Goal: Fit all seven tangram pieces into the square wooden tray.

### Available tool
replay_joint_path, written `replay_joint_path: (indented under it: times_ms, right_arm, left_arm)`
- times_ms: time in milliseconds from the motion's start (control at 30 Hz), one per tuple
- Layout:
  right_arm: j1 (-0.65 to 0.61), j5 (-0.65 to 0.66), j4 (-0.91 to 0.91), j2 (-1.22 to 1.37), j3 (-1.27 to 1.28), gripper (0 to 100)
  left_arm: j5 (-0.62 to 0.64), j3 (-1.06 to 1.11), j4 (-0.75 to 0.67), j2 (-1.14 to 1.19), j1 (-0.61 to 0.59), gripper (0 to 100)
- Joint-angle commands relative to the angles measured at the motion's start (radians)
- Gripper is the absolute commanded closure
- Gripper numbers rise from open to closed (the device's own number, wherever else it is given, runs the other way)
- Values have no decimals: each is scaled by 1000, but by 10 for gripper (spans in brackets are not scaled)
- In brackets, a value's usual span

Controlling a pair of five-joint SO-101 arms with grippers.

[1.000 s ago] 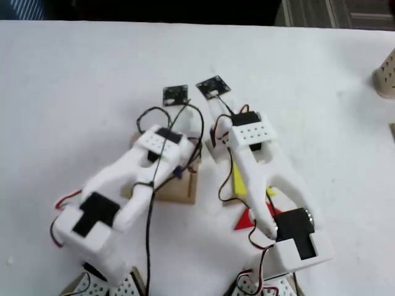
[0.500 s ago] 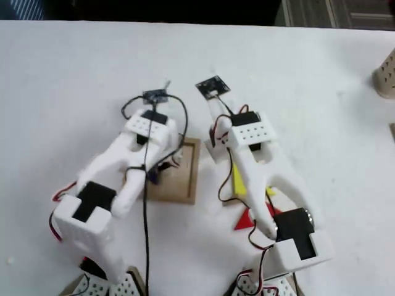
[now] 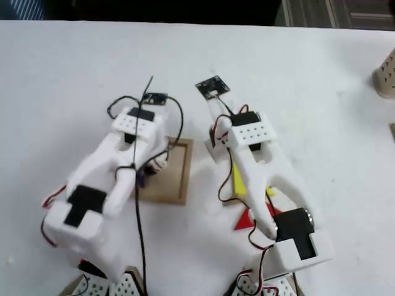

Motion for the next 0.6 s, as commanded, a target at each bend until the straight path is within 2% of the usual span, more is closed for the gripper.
replay_joint_path:
  times_ms: [0, 100, 233, 333, 567]
  right_arm:
    - [12, 12, -16, -58, -6, 981]
    - [12, 12, -16, -58, -6, 981]
    - [12, 12, -16, -58, -6, 981]
    - [12, 12, -16, -58, -6, 981]
    - [10, 12, -16, -58, -6, 981]
  left_arm:
    - [-32, 115, -63, -191, -10, 977]
    - [-40, 180, -74, -280, -45, 977]
    - [-41, 210, -69, -302, -165, 977]
    - [-118, 226, -74, -295, -237, 977]
    - [-152, 161, -120, -110, -191, 977]
